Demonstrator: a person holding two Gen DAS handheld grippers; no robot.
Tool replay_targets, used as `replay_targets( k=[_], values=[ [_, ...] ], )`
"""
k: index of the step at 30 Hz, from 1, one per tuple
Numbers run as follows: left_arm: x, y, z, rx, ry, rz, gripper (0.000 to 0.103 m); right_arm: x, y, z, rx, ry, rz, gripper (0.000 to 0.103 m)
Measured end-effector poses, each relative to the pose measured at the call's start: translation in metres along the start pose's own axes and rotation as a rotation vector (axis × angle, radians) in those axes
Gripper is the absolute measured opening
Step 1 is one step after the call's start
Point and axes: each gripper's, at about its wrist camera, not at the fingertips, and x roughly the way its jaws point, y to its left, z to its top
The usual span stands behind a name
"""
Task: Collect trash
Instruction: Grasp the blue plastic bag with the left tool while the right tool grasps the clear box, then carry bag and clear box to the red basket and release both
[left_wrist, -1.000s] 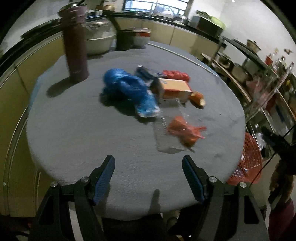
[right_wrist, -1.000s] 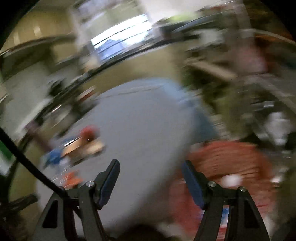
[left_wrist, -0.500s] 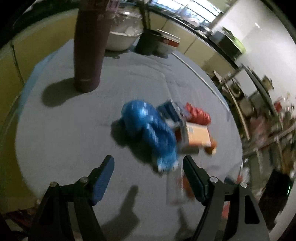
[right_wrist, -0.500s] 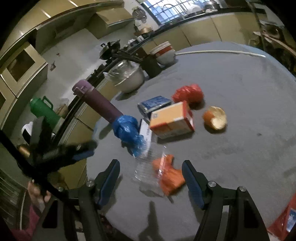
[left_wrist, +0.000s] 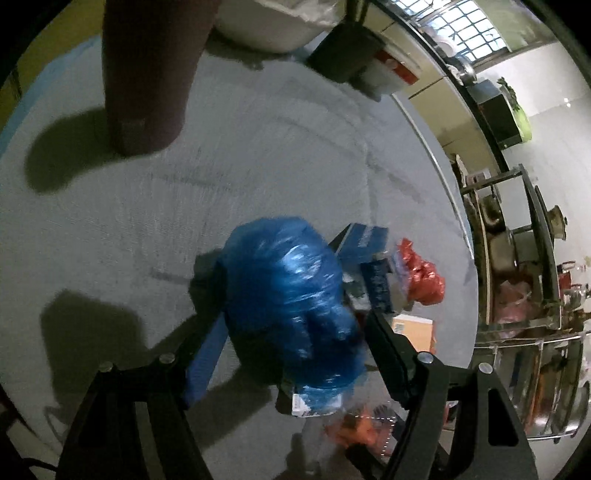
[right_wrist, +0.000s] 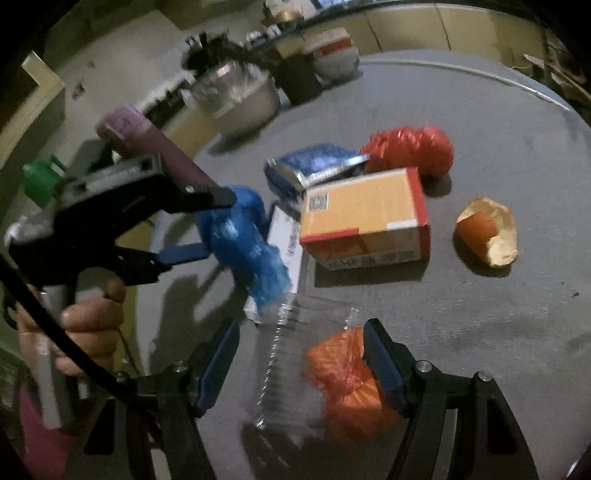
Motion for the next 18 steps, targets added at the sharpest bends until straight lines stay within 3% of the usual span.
replay_targets(
  k=[3, 5, 6, 13, 18],
  values=[
    [0.009, 0.009, -0.004, -0.017, 0.024, -0.025, 0.057, -0.004, 0.007, -0.003, -0.038, -0.025, 0.010, 0.049],
    [0.009, 0.012, -0.005, -0.023, 0.014, -0.045, 0.050, -0.011, 0.009, -0.007, -0.055, -0.059, 0.021, 0.048],
    [0.006, 0.014, -0.007, -0.025, 0.003, -0.046, 0.036, -0.016, 0.009, -0.009, -0.060, -0.074, 0.032, 0.048],
    [-0.029, 0.018, -0.026, 0.026, -0.077, -0.030, 0.034, -0.055, -0.010, -0.018, 0.051, -0.162, 0.217, 0.048],
    [-0.065, 0.005, -0.058, 0.127, -0.148, 0.006, 0.034, -0.083, -0.037, -0.022, 0.171, -0.233, 0.377, 0.048]
  ],
)
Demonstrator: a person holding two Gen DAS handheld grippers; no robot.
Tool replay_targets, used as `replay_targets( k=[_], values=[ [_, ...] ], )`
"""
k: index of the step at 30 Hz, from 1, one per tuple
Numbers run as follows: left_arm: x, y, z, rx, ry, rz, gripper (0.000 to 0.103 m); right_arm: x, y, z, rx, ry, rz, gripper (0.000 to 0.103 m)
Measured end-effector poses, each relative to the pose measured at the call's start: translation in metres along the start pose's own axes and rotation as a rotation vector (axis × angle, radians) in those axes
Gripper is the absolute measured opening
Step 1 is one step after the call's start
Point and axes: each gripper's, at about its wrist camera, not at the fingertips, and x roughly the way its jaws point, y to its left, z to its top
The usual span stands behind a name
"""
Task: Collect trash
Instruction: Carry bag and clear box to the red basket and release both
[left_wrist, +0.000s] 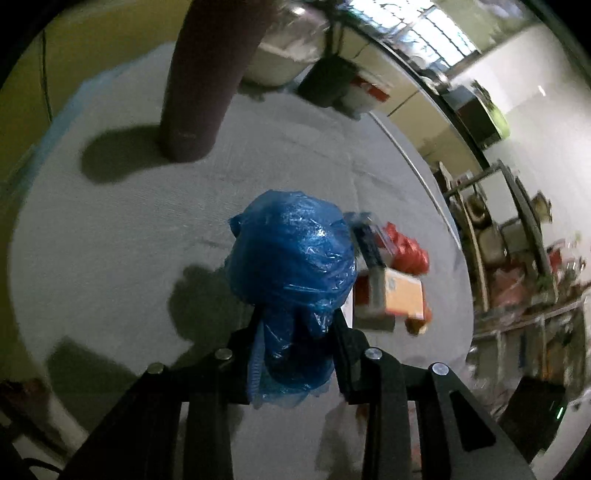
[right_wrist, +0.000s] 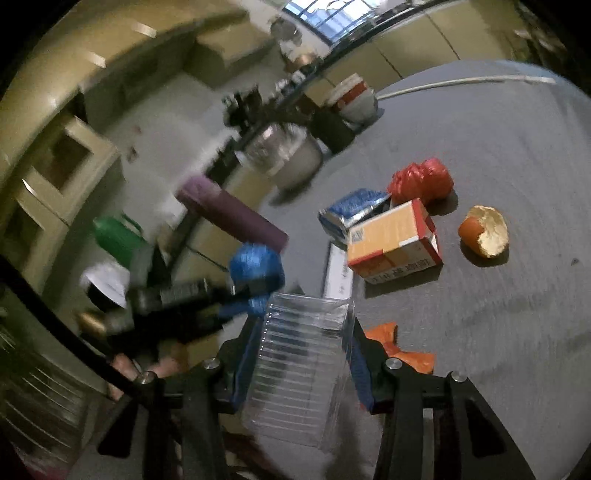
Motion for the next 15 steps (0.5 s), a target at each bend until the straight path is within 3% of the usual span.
replay_targets(
  k=[3, 7, 15],
  values=[
    [-0.021, -0.016, -0.020, 0.081, -0.034, 0.008, 0.034, -0.021, -0.006, 0.002, 0.046, -0.046, 0.043, 0.048],
    [-0.039, -0.043, -0.049, 0.195, -0.071, 0.018, 0.034, -0.049, -0.016, 0.002, 0.084, -0.106, 0.038, 0.048],
    [-0.054, -0.095, -0.093, 0.385, -0.131, 0.079, 0.034, -0.117, -0.034, -0.004, 0.091, -0.226, -0.036, 0.048]
  ],
)
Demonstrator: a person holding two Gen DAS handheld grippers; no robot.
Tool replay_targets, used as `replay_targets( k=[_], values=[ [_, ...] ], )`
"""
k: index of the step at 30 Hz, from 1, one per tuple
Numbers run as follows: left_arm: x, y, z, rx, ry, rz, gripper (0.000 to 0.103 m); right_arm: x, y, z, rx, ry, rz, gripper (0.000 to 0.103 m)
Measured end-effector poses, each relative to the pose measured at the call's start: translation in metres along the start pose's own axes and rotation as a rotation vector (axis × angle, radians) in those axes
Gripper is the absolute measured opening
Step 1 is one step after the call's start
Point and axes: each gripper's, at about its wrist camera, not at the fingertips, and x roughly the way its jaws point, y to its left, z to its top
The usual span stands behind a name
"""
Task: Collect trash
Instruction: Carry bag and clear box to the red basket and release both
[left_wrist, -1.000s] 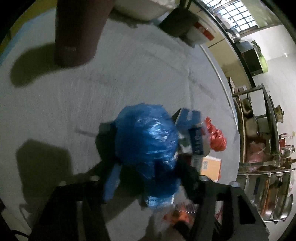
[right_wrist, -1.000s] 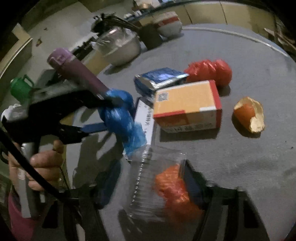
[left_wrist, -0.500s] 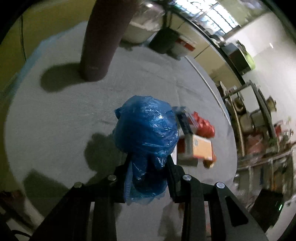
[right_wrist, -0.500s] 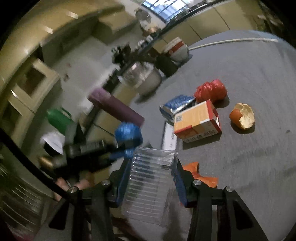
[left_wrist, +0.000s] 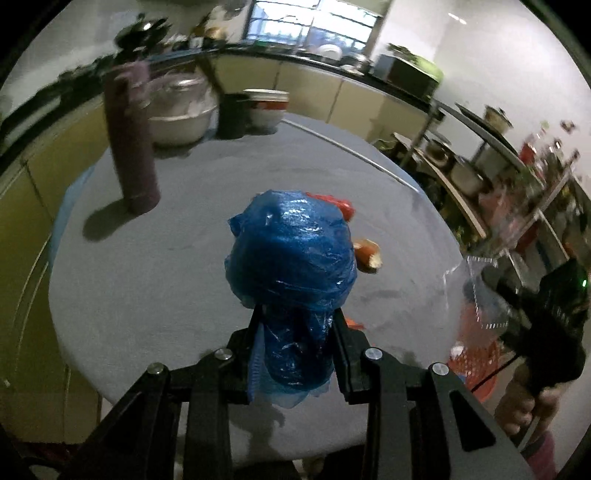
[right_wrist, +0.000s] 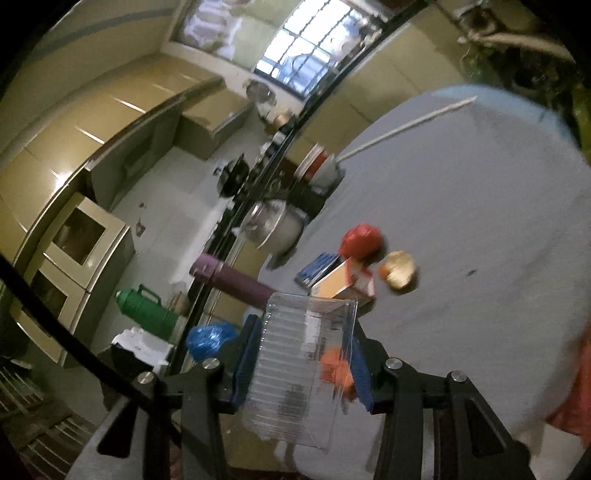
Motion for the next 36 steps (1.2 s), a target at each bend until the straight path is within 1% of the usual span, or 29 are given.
replay_targets(
  k=[6, 10, 12, 16, 18, 21, 24, 27, 30, 33, 36],
  values=[
    [-0.003, -0.044, -0.011, 0.114, -0.014, -0.007, 0.034, -0.060, -0.023, 0.008, 0.024, -0.100, -0.055, 0.048],
    [0.002, -0.070, -0.015, 0.170, -0.008, -0.044, 0.034, -0.099, -0.040, 0.012, 0.043, -0.158, -0.094, 0.048],
    [0.003, -0.083, -0.018, 0.196, -0.003, -0.061, 0.034, -0.122, -0.048, 0.014, 0.039, -0.194, -0.137, 0.048],
    [0.012, -0.117, -0.020, 0.262, 0.010, -0.137, 0.034, -0.168, -0.070, 0.016, 0.061, -0.269, -0.197, 0.048],
    [0.014, -0.134, -0.023, 0.288, 0.015, -0.164, 0.034, -0.187, -0.081, 0.016, 0.078, -0.302, -0.221, 0.048],
    [0.021, -0.160, -0.024, 0.321, 0.029, -0.229, 0.034, -0.216, -0.097, 0.016, 0.112, -0.356, -0.254, 0.048],
    [0.027, -0.187, -0.026, 0.354, 0.045, -0.282, 0.034, -0.238, -0.110, 0.014, 0.135, -0.396, -0.264, 0.048],
    [0.036, -0.215, -0.028, 0.385, 0.059, -0.327, 0.034, -0.249, -0.118, 0.012, 0.132, -0.411, -0.301, 0.048],
    [0.047, -0.245, -0.030, 0.406, 0.089, -0.377, 0.035, -0.255, -0.128, 0.008, 0.144, -0.418, -0.326, 0.048],
    [0.062, -0.276, -0.035, 0.428, 0.134, -0.422, 0.035, -0.263, -0.142, 0.003, 0.146, -0.428, -0.378, 0.049],
    [0.076, -0.306, -0.042, 0.459, 0.167, -0.463, 0.036, -0.271, -0.157, -0.002, 0.163, -0.435, -0.411, 0.049]
  ],
)
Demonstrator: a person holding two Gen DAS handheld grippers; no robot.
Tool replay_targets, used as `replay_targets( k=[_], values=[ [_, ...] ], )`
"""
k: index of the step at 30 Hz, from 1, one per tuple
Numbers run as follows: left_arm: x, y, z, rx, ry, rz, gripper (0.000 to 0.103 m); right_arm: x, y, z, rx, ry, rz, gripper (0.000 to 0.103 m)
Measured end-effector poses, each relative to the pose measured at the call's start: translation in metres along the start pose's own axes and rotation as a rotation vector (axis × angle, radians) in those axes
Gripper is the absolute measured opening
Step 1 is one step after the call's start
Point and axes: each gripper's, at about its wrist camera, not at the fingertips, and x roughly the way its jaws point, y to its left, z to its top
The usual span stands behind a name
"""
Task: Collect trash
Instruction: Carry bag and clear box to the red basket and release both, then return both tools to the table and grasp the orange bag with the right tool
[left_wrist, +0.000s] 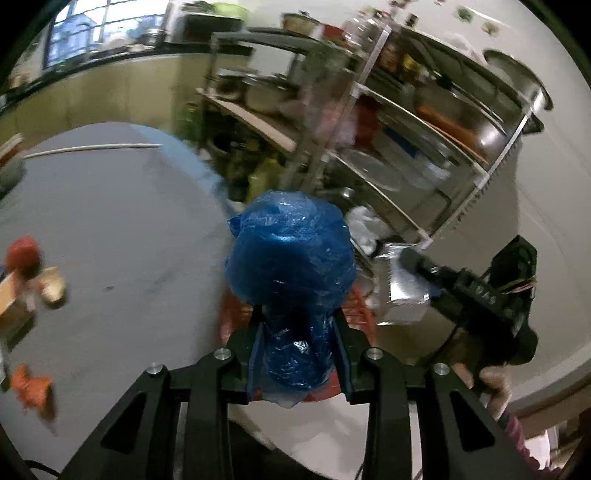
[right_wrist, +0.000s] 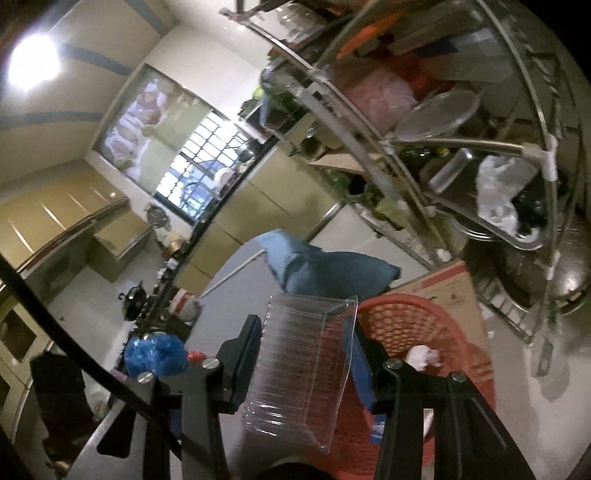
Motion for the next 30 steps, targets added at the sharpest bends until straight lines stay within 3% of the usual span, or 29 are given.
replay_targets(
  k=[5, 10, 13, 14, 22, 30],
  values=[
    [0.040, -0.027, 0.005, 0.041, 0.044, -0.034, 0.038, 0.001, -0.024, -0.002, 0.022, 0.003, -0.048, 0.050],
    [0.073, -0.036, 0.000, 0.075, 0.114, -0.002, 0.058, 0.014, -0.037, -0.008, 0.053, 0.042, -0.059, 0.051],
    [0.080, -0.031, -0.004, 0.078, 0.136, 0.027, 0.060, 0.023, -0.039, -0.011, 0.089, 0.078, -0.049, 0.064],
    [0.078, -0.028, -0.005, 0.075, 0.142, 0.033, 0.060, 0.026, -0.040, -0.011, 0.098, 0.088, -0.046, 0.064],
    [0.027, 0.002, -0.029, 0.079, 0.087, 0.155, 0.066, 0.017, -0.024, -0.010, 0.081, 0.052, -0.017, 0.066],
    [-0.043, 0.044, -0.088, 0.059, 0.045, 0.320, 0.068, 0.023, 0.054, -0.028, -0.110, 0.077, 0.048, 0.065]
  ],
)
